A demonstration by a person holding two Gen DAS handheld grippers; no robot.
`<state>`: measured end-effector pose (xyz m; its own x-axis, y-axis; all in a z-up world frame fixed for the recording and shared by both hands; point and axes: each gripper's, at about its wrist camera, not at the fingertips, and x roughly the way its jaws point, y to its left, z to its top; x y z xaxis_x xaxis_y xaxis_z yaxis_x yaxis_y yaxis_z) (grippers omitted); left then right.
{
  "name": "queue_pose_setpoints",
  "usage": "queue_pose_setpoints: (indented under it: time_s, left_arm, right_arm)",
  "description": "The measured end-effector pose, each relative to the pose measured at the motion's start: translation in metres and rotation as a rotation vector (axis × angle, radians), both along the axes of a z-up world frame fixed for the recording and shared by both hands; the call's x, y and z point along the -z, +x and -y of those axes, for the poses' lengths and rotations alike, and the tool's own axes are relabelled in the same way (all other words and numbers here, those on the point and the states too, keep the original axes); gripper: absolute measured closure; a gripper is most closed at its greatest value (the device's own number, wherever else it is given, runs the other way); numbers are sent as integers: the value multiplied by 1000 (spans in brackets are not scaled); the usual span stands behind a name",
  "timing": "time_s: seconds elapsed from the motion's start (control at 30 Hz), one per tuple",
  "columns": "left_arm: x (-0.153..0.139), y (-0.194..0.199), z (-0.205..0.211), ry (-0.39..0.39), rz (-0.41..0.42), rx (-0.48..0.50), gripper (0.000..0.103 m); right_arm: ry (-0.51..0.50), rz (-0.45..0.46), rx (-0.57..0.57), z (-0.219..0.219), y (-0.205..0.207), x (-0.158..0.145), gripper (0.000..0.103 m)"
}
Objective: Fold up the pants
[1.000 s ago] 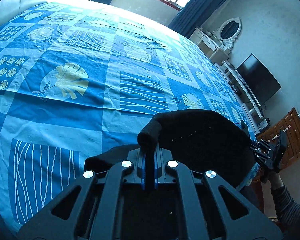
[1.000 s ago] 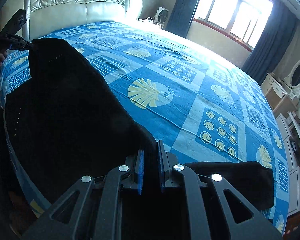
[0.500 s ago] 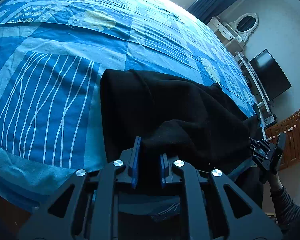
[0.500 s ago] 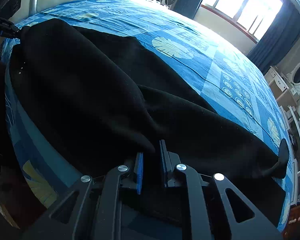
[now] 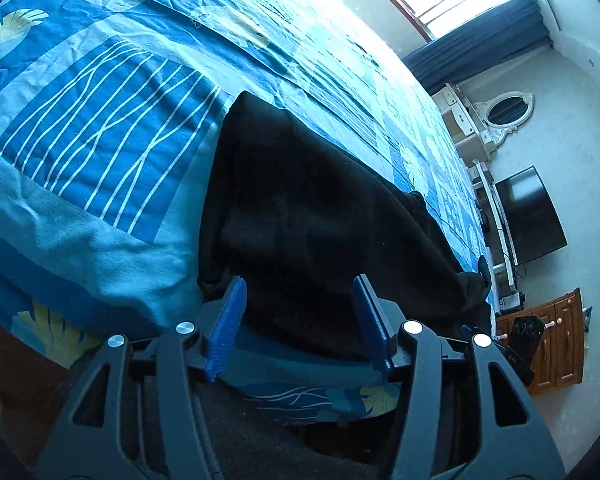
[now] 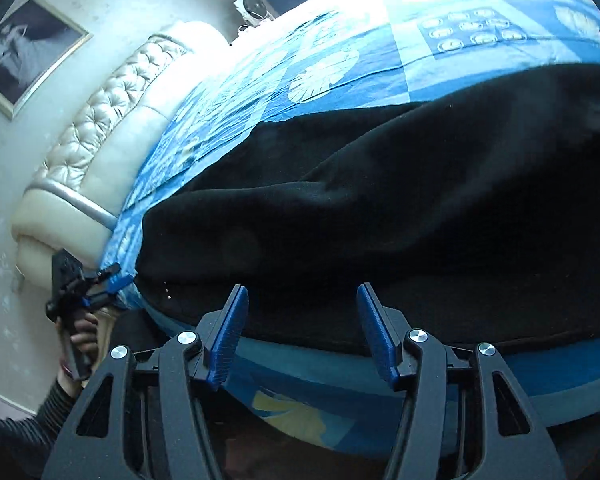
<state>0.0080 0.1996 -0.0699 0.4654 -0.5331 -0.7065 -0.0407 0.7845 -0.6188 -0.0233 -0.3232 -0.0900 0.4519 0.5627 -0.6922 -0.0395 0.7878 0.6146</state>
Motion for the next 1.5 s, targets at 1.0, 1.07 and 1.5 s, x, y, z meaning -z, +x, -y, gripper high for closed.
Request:
queue_pose_setpoints:
  time_s: [1.0,1.07,1.5]
  left_arm:
    - [10,12,-6,5,-98,-219,85]
    - [-1,7,-4,42,-73,-212,85]
    - [20,-8,-5,133,-124,-177,85]
  right_arm:
    - [289,-72,281,-4,5,16,92]
    - [297,-54,268,-4,1,8,93]
    - [263,-156,230,-10,-16,40,95]
